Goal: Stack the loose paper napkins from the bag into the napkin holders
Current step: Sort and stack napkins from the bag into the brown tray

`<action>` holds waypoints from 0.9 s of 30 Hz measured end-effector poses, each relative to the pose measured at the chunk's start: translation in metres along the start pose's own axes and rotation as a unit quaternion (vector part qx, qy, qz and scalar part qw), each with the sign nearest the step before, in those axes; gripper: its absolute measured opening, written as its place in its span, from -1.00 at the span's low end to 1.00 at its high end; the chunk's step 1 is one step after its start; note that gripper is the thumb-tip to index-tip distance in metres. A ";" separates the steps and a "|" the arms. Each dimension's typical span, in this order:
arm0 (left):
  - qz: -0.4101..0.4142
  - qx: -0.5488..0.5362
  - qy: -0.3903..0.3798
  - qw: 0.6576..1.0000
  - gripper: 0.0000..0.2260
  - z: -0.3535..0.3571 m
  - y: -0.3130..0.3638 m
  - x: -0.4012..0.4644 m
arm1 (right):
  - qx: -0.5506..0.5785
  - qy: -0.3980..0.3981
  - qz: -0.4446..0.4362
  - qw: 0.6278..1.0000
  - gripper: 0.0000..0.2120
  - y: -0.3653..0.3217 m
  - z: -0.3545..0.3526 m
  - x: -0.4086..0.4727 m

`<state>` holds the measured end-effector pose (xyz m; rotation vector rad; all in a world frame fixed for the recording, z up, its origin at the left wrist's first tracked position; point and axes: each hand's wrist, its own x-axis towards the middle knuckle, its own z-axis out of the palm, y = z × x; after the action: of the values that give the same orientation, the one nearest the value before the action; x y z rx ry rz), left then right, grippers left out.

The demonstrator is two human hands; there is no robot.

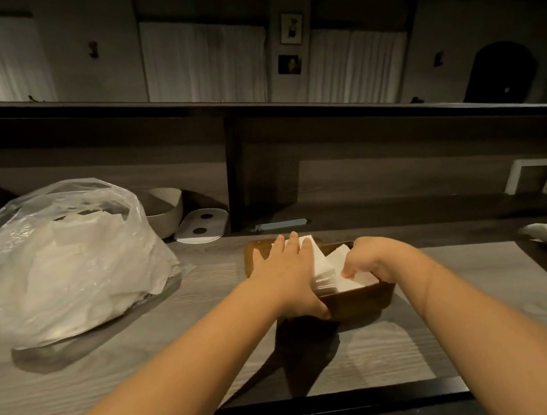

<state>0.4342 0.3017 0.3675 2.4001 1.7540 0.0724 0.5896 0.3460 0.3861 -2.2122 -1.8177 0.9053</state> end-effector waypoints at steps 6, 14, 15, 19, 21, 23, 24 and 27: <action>-0.009 -0.006 -0.010 1.000 0.06 -0.001 0.001 0.001 | -0.171 0.067 -0.050 0.982 -0.66 -0.012 0.001 -0.014; 0.003 -0.050 0.066 0.997 0.08 -0.026 -0.010 -0.008 | -0.127 0.179 -0.206 0.954 -0.95 -0.054 -0.013 -0.045; 0.002 -0.063 0.087 0.994 0.04 -0.032 -0.015 -0.012 | -0.123 0.166 -0.235 0.950 -0.88 -0.064 -0.009 -0.050; 0.004 -0.131 0.152 0.980 -0.32 -0.052 -0.052 -0.034 | -0.072 0.121 -0.304 0.942 -0.74 -0.110 0.013 -0.070; 0.012 -0.139 0.189 0.972 -0.45 -0.057 -0.079 -0.053 | -0.038 0.124 -0.341 0.931 -0.76 -0.133 0.026 -0.076; 0.021 -0.073 0.222 0.972 -0.43 -0.066 -0.112 -0.076 | -0.016 0.123 -0.387 0.914 -0.82 -0.157 0.044 -0.080; 0.023 -0.023 0.233 0.972 -0.43 -0.070 -0.133 -0.089 | -0.009 0.126 -0.413 0.902 -0.84 -0.169 0.054 -0.082; -0.017 0.056 0.268 0.962 -0.52 -0.081 -0.200 -0.123 | -0.009 0.139 -0.490 0.861 -0.94 -0.206 0.085 -0.085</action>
<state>0.1972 0.2522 0.4217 2.5974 2.0561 0.6960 0.3630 0.2988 0.4440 -1.0144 -2.3361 0.3141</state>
